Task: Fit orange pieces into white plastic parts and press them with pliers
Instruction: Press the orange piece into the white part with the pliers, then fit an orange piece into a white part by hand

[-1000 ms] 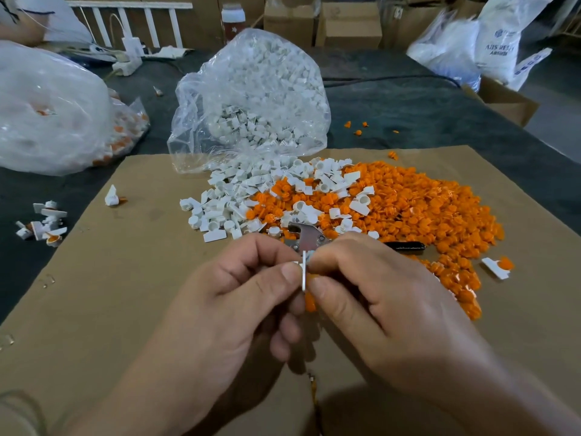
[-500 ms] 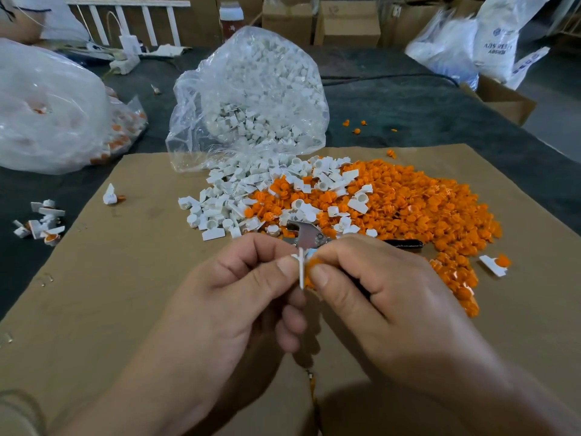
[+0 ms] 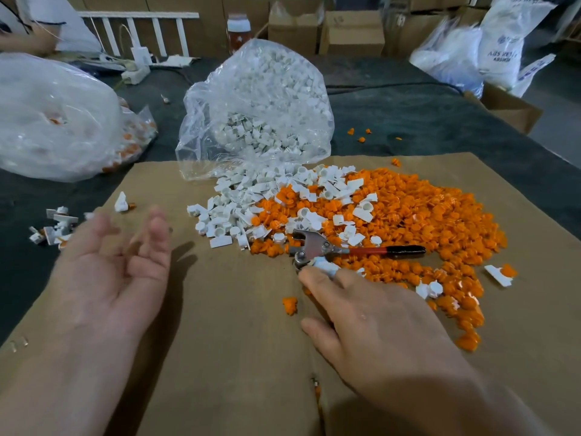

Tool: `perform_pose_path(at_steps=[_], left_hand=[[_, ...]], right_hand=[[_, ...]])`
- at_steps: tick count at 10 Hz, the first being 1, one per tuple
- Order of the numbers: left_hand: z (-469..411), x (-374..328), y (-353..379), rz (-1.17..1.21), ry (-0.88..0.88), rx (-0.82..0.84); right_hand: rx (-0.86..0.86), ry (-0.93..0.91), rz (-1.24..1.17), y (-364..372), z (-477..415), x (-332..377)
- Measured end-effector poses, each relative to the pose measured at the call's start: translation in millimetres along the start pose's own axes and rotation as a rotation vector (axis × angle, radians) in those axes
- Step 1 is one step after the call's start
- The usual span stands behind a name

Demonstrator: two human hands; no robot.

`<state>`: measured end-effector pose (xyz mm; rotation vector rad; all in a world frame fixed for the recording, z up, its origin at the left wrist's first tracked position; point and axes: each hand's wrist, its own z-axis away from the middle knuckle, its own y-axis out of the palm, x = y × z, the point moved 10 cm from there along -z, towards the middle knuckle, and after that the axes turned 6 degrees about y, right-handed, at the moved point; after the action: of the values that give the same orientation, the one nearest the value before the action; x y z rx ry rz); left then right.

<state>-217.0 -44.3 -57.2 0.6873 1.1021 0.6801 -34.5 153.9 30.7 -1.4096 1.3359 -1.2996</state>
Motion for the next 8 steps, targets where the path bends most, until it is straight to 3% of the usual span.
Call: perform_pose_path(at_steps=[1,2,3,4,5,6,7,8], left_hand=[[38,5,27,-0.402,0.187,-0.059],[64,12,64,-1.231,0.457,0.134],[82,27,88,-1.677,0.691,0.328],[83,32,98,-1.848,0.821,0.385],[76,41,96,-2.097,0.801,0.409],[79,46,97,-2.146,0.87,0.456],[91,46,108,-2.097,1.062,0.543],[98,45,112,-1.999,1.014,0.595]], right_hand=[[0.005,0.024,0.034,1,-2,4],[0.012,0.036,0.063,5,-1,2],[-0.017,0.004,0.038,-1,-5,13],[0.061,-0.066,-0.005,11,-4,24],[0.092,-0.083,0.022,14,-7,24],[0.118,-0.084,0.03,15,-8,23],[0.147,-0.041,0.027,17,-8,15],[0.164,0.002,0.039,18,-8,9]])
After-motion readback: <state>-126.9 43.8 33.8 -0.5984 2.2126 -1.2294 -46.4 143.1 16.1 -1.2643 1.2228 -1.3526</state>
